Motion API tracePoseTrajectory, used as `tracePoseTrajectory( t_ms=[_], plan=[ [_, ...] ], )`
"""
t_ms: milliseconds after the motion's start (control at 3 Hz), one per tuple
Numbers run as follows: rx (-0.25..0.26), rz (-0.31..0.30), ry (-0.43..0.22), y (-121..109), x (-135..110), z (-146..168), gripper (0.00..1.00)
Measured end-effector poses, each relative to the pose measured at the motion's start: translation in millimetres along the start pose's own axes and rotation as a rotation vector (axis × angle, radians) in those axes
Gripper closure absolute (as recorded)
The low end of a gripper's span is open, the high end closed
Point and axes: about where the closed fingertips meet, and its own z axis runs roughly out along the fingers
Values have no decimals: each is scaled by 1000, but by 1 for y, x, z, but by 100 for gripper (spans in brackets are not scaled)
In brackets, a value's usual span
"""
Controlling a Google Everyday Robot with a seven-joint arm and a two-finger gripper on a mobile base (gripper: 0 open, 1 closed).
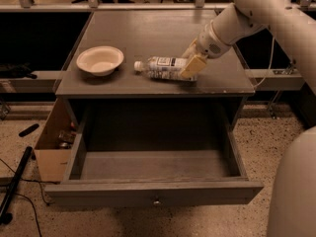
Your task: Place blue plastic bottle into top drawer
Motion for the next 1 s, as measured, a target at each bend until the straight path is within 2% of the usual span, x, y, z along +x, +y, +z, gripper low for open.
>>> tracePoseTrajectory(
  t_ms=[333, 667, 1000],
  plan=[
    [0, 0, 0, 0, 0, 0, 69],
    [0, 0, 0, 0, 0, 0, 100],
    [-1, -1, 1, 0, 0, 1, 100]
  ],
)
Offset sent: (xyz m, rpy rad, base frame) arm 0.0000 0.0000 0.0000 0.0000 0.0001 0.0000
